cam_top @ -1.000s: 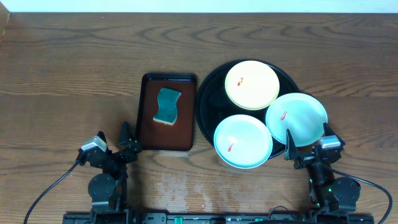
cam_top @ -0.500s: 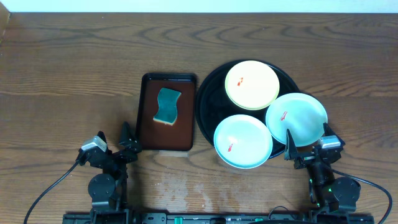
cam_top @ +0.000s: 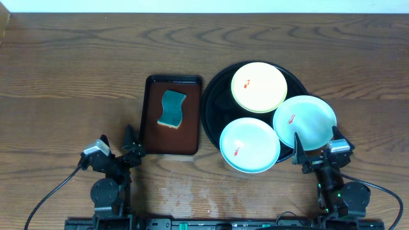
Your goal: Clean dirty plates on tray and stack at the side
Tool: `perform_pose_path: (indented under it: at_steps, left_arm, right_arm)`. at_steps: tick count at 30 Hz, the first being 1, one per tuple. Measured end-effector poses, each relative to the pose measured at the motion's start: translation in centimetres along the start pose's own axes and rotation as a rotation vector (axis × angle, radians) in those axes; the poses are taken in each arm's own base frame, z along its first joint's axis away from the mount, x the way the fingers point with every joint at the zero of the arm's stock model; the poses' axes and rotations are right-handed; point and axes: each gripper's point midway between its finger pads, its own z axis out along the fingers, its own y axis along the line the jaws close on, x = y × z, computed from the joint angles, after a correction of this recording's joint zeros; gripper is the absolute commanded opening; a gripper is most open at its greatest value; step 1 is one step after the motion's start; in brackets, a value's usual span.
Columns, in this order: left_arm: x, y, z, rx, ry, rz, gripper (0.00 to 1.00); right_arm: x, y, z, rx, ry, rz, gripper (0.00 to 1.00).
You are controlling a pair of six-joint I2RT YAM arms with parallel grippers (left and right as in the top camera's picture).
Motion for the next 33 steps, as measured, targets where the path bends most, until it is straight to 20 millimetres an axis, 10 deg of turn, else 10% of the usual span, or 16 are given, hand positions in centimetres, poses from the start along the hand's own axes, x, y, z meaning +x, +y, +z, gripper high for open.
perform_pose_path:
  at_steps: [24, 33]
  left_arm:
    - [0.3, -0.7, -0.1, 0.037, 0.025, 0.001, 0.86]
    - [-1.1, -2.4, -1.9, 0.019, 0.21, 0.017, 0.86]
  right_arm:
    - [0.3, 0.1, -0.4, 0.002, 0.056, 0.121, 0.99]
    - [-8.0, -0.5, -1.2, 0.033, 0.136, 0.158, 0.99]
